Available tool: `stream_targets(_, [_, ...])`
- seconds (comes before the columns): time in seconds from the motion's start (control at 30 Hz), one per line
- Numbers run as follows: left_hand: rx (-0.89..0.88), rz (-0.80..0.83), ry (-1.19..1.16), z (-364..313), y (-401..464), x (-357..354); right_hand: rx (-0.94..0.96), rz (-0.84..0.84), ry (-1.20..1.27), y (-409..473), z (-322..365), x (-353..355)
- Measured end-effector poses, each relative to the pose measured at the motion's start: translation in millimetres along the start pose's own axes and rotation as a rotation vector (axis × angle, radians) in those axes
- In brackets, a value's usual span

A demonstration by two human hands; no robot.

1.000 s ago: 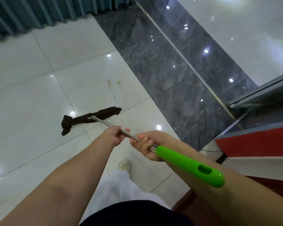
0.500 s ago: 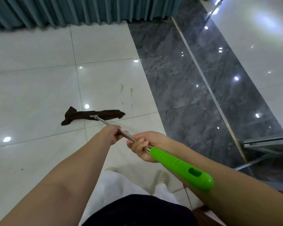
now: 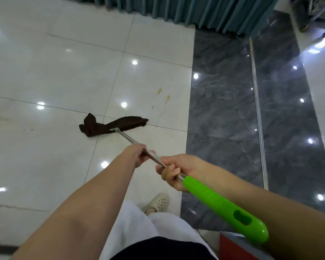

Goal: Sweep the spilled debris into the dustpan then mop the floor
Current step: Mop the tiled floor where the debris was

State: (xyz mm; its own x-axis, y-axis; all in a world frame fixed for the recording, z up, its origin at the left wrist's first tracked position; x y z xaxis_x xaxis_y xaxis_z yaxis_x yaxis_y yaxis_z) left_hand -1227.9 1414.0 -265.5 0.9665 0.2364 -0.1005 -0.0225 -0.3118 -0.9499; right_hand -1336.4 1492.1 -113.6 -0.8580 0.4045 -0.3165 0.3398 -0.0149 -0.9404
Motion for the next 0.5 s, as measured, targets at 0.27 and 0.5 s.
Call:
stream_targets(0.27, [-0.041,0.0,-0.097,46,-24,36,-0.014,-0.032,-0.131,2,-53,-6])
stream_targets(0.5, [-0.022,-0.018,-0.139,102,-50,69,0.014,-0.07,-0.143,0,-120,-1])
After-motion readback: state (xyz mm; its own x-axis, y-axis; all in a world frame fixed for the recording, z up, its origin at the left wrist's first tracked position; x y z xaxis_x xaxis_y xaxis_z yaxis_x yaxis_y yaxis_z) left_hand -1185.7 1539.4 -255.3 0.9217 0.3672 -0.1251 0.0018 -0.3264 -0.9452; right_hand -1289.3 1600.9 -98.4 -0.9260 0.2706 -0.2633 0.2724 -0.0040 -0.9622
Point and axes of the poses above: each hand's wrist, its own y-axis towards the middle knuckle, its own x-axis out of the back of the hand, z = x × y, the point moved 4 cm from there along y, towards the middle knuckle, and after that the axes turned 4 degrees about -z, right-handed, at the moved point
